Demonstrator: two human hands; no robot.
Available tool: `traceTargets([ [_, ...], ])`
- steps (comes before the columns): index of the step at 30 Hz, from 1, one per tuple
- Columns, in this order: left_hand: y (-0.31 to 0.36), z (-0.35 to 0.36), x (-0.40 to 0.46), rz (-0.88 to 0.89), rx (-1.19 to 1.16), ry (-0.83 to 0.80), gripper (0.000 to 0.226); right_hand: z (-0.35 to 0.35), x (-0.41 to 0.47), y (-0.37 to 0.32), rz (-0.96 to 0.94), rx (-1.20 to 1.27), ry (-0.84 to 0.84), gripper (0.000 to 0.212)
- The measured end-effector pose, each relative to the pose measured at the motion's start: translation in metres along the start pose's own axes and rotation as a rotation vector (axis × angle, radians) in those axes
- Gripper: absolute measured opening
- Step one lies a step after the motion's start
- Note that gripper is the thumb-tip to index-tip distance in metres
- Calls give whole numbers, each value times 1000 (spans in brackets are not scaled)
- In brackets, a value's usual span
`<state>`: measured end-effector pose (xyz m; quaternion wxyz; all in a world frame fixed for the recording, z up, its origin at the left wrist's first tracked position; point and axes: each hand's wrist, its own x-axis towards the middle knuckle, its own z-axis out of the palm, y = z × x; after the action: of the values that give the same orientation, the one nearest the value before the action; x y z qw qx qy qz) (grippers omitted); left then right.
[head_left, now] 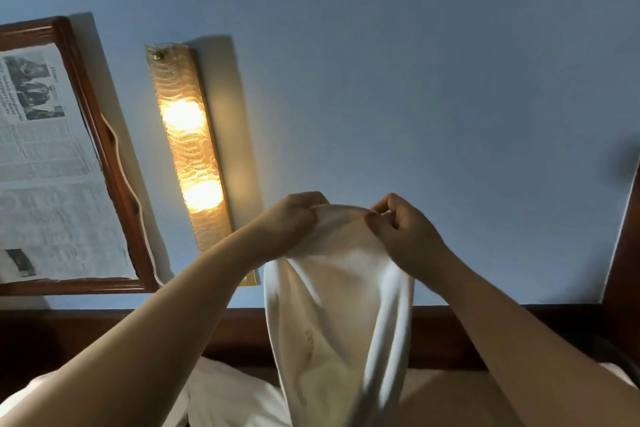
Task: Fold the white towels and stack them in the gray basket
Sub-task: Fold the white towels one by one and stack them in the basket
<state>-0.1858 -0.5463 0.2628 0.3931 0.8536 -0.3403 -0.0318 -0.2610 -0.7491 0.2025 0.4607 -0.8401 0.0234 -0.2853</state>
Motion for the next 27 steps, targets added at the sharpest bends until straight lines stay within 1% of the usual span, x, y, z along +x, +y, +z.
traceTargets([
  [1, 1, -1, -1, 30, -75, -3, 30, -5, 2, 1, -16, -21, -49, 17],
  [2, 2, -3, 0, 58, -103, -29, 33, -7, 2, 3, -28, -39, -95, 18],
  [3, 4, -5, 1, 85, -25, -62, 34, -8, 1, 4, -35, -45, -128, 19],
  [5, 7, -9, 4, 152, 287, -65, 27, -7, -4, 9, -26, -21, -146, 26],
  [6, 9, -11, 5, 199, 402, -19, 21, -4, -8, 16, -11, 12, -134, 31],
  [8, 14, -17, 6, 310, 436, 97, 16, 8, -23, 33, 9, 119, -110, 43],
  [9, 16, -20, 6, 355, 435, 164, 16, 17, -33, 44, 26, 154, -122, 45],
  [11, 18, -29, 10, 407, 442, 287, 22, 41, -55, 64, 86, 166, -173, 42],
  [13, 14, -36, 15, 444, 495, 342, 25, 67, -74, 81, 156, 149, -169, 48],
  [16, 2, -49, 16, 507, 533, 413, 24, 93, -87, 111, 202, 93, -51, 40],
  [18, -8, -65, 12, 553, 524, 550, 23, 99, -87, 132, 277, 55, -23, 35],
  [19, -13, -74, 10, 543, 554, 611, 25, 97, -84, 141, 336, 33, -11, 34],
  [20, -21, -84, 9, 495, 605, 634, 27, 92, -79, 148, 389, 14, 19, 34],
  [22, -41, -100, 5, 317, 716, 560, 29, 69, -60, 157, 443, 10, 144, 29],
  [23, -53, -104, 2, 232, 734, 513, 30, 53, -46, 154, 447, 17, 209, 24],
  [25, -77, -107, -5, 110, 724, 485, 32, 16, -13, 135, 405, -3, 303, 17],
  [27, -92, -105, -11, 20, 718, 489, 32, -19, 22, 102, 289, -25, 330, 13],
])
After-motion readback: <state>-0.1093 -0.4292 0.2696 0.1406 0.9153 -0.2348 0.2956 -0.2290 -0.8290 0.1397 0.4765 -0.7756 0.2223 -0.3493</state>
